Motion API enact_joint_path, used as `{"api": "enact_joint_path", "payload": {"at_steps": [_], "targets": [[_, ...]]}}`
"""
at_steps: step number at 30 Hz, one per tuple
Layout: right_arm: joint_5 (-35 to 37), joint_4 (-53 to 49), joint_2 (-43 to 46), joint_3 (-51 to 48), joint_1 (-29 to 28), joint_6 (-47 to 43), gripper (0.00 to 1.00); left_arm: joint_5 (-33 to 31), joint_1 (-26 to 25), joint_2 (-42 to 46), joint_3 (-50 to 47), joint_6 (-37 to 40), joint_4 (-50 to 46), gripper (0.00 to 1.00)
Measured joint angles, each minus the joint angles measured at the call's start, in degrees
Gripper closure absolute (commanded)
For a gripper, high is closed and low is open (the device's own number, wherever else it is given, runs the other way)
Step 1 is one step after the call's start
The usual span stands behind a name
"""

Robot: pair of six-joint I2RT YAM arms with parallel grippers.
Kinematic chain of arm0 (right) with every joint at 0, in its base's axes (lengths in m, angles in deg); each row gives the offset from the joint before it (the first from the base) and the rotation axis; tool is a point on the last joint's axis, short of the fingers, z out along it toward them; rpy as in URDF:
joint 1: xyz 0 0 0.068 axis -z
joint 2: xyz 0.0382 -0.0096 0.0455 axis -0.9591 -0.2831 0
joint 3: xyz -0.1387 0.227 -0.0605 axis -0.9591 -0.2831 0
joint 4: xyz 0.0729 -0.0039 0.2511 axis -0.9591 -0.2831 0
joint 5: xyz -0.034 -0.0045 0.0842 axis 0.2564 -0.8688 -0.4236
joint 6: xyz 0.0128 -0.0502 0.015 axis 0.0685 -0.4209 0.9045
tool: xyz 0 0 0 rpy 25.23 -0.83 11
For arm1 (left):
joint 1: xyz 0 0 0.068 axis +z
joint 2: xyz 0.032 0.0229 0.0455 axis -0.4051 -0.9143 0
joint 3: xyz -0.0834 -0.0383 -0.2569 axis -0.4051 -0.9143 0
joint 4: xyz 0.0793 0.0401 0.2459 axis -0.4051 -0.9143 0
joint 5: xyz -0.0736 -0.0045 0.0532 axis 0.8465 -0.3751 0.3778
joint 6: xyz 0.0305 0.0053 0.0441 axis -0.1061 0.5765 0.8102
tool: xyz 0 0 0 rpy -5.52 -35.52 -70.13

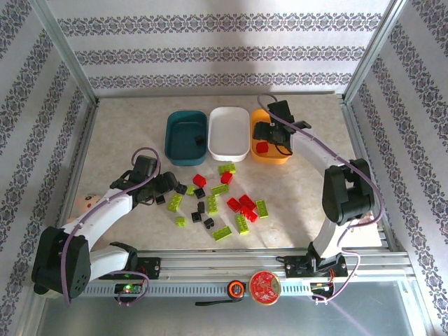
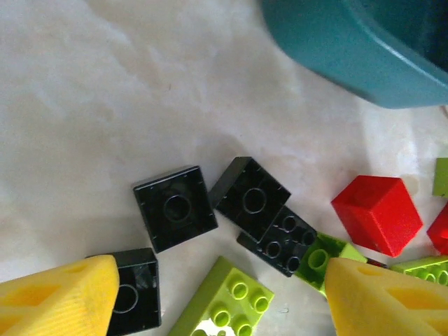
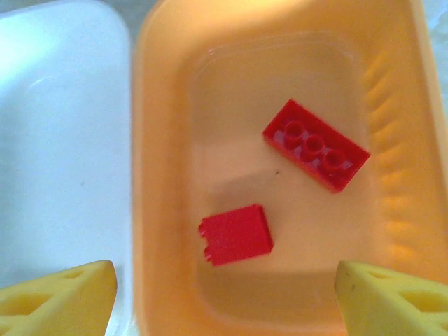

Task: Sort the legos into containers by color
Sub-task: Place the lego in the container, then pick up the lego from the middle-left of the table.

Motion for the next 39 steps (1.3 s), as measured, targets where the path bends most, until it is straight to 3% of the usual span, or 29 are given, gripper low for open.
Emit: {"api": "enact_joint_path", "payload": {"at_steps": [9, 16, 39], "targets": [[-0.04, 1.05, 3.21, -5.92, -1.05, 0.04, 0.19, -1.40, 0.00, 0.50, -4.28, -0.48, -1.79, 0.37], [-0.04, 1.57, 3.23, -6.08, -1.11, 0.07, 0.19, -1.99, 0.00, -1.33, -6.08, -0.50, -0.68, 0.42], [0.96, 1.99, 5.07, -6.99, -3.82, 0.00, 0.19, -5.38, 0.00, -4.28, -6.27, 1.57, 7.06, 0.74]]}}
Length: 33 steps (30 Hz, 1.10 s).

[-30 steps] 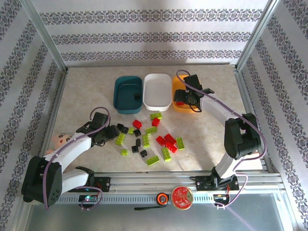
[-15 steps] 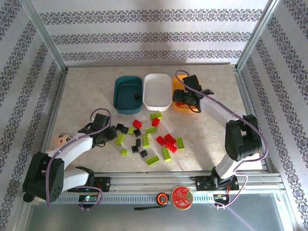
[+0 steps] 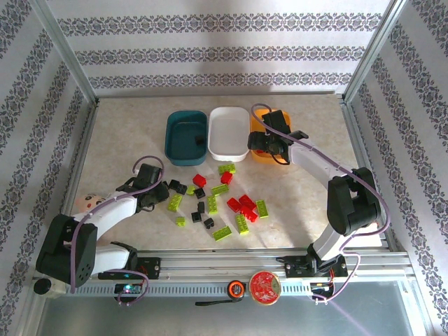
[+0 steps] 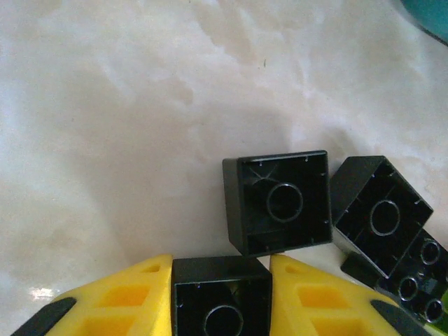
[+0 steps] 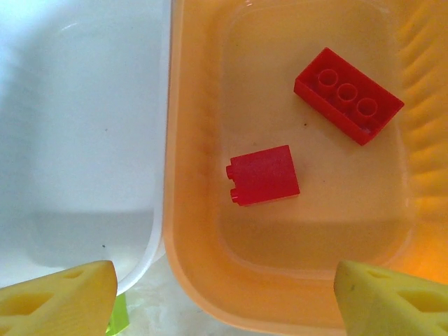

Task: Sort the legos into containers by color
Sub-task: Pick up the lego from the middle-left of the table, then place the lego in the container.

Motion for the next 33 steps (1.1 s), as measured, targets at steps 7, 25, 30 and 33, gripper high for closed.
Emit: {"api": "enact_joint_path", "payload": {"at_steps": [7, 25, 30, 33], "targets": [[0.35, 0.02, 2.32, -1.36, 0.02, 0.00, 0.18, 1.55, -0.17, 7.65, 4.48, -0.02, -6.34, 0.75], [0.17, 1.01, 12.09, -11.52, -2.97, 0.17, 0.18, 0.87, -0.15, -28.41, 43.58, 0.57, 0.11, 0.65], [-1.75, 2.60, 17.94, -17.68, -5.18, 0.17, 0.16, 0.98, -0.15, -35.30, 48.19, 1.22, 0.07, 0.41], [-3.63, 3.10, 19.28, -19.34, -6.19, 0.17, 0.16, 1.16, -0.15, -35.67, 48.50, 1.22, -0.02, 0.33]]}}
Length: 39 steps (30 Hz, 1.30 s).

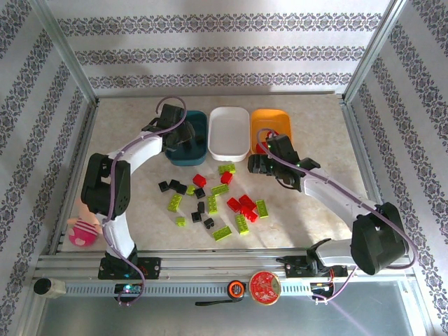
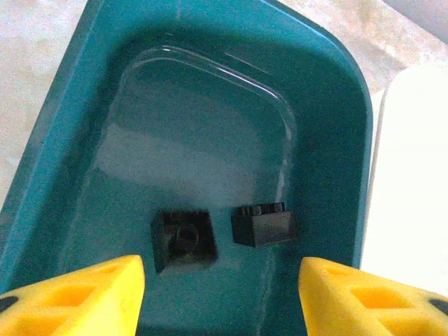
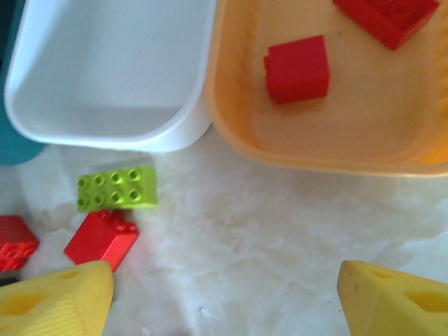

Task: Sort the legos into containers by color
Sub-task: Place the lego in the container, then pick up the lego from the center of the table.

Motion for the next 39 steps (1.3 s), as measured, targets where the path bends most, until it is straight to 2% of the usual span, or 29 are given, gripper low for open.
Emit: {"api": "enact_joint_path", "payload": {"at_steps": [4, 7, 11, 16, 23, 31, 39], "targets": [[-1.46, 0.22, 0.55, -0.98, -1.40, 0.00, 0.16, 1.38, -0.02, 1.57, -0.13, -0.17, 0.50, 0.25], [-2.21, 0.39, 0.66, -1.49, -2.45, 0.02, 0.16, 3.04, -0.31, 7.10, -4.46, -0.61, 2.25, 0.20], [-2.86, 0.48, 0.59, -2.03, -3.91, 0.24, 0.16, 5.70, -1.57, 18.51, -14.64, -1.95, 5.73, 0.01], [-4.37, 2.58, -2.25, -2.12, -6.08, 1.36, 0.16, 8.39, -4.13, 32.68, -29.44, -2.78, 8.59, 0.00], [-3.39, 4.83, -13.68, 2.80, -10.29, 5.64, 0.14, 9.14, -4.44, 45.97, -44.61, -3.80, 8.68, 0.00], [1.01, 7.45, -21.29, 6.40, -13.46, 15.21, 0.15, 7.69, -4.48, 54.12, -51.95, -4.81, 8.76, 0.00], [2.45, 7.80, -26.25, 9.55, -13.66, 19.41, 0.20, 7.28, -4.48, 54.64, -54.27, -4.90, 10.01, 0.00]]}}
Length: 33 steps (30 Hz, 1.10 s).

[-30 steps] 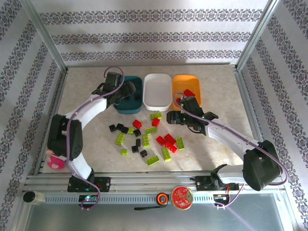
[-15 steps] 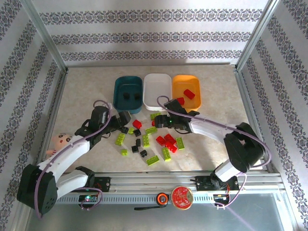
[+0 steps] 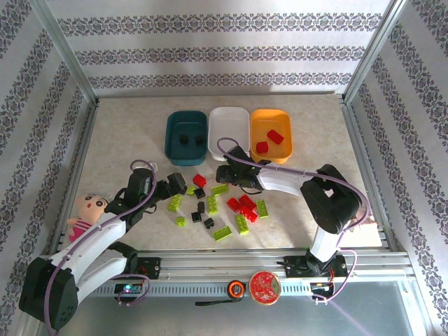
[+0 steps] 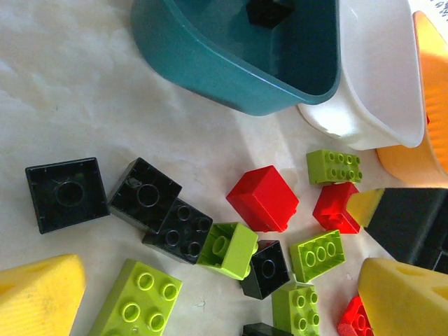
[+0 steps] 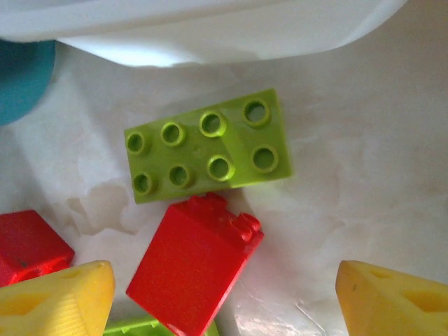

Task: Sort the legos into containers by color
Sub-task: Pick up the lego from the center of the table.

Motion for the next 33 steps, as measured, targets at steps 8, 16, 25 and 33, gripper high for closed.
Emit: {"api": "enact_joint_path", "payload": {"at_steps": [8, 16, 25, 33], "targets": [[-0.04, 0.28, -4.07, 3.13, 0.00, 1.07, 0.29, 0.00, 0.00, 0.00, -1.05, 0.02, 1.16, 0.00], [0.09, -0.31, -5.16, 3.72, 0.04, 0.94, 0.44, -0.44, 0.00, 0.24, -1.07, 0.07, 1.03, 0.00], [0.17, 0.52, -2.19, -0.09, 0.13, -1.49, 0.61, -1.77, 0.00, 1.77, -0.98, 0.48, 0.11, 0.00], [-0.04, 0.09, 5.16, -5.14, 1.18, -4.35, 0.68, -2.67, 0.00, 1.79, -0.61, 1.36, -1.40, 0.01]]}}
